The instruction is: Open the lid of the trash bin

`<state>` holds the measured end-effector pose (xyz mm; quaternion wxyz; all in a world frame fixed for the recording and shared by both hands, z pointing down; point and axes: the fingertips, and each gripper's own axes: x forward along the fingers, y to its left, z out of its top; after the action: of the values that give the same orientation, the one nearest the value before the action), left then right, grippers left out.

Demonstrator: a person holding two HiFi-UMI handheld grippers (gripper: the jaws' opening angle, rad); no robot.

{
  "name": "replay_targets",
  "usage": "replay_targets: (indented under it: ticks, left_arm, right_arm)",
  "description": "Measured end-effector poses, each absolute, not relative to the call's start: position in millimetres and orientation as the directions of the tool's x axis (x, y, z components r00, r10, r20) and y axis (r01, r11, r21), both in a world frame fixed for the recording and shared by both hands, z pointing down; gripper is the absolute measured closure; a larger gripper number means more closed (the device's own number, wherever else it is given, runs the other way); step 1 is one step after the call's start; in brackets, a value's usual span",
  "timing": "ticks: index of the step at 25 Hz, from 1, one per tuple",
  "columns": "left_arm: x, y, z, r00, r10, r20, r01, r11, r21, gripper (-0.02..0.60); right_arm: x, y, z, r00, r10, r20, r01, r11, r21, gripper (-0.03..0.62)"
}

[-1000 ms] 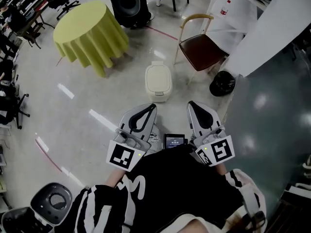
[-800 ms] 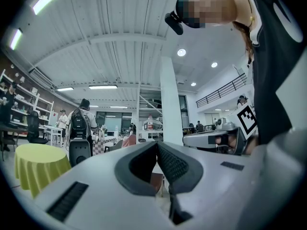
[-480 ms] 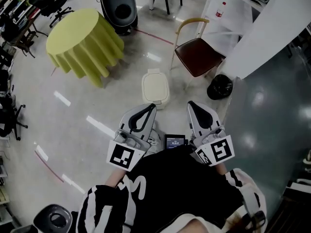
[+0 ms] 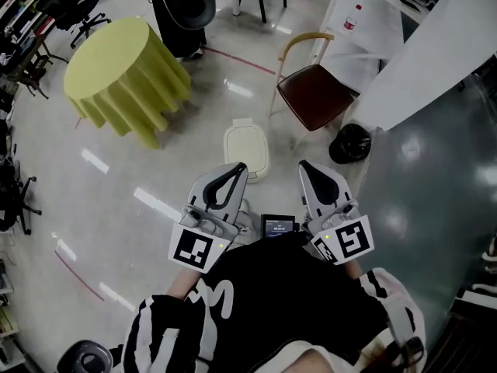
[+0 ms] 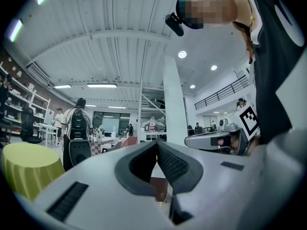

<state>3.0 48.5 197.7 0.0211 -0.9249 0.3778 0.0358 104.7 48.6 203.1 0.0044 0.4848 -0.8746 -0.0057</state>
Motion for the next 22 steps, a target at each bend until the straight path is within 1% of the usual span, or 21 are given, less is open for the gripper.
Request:
replay_targets:
  ticks: [22]
  left_arm:
    - [-11.1,-79.3,195.9,0.761,-0.646,-0.058,-0.647,-0.762,-0.002,0.572]
  right_arm:
    - [85.7,-74.0,197.7,-0.491,-0.871,0.02,-0.871,0.491,0.0,0.585]
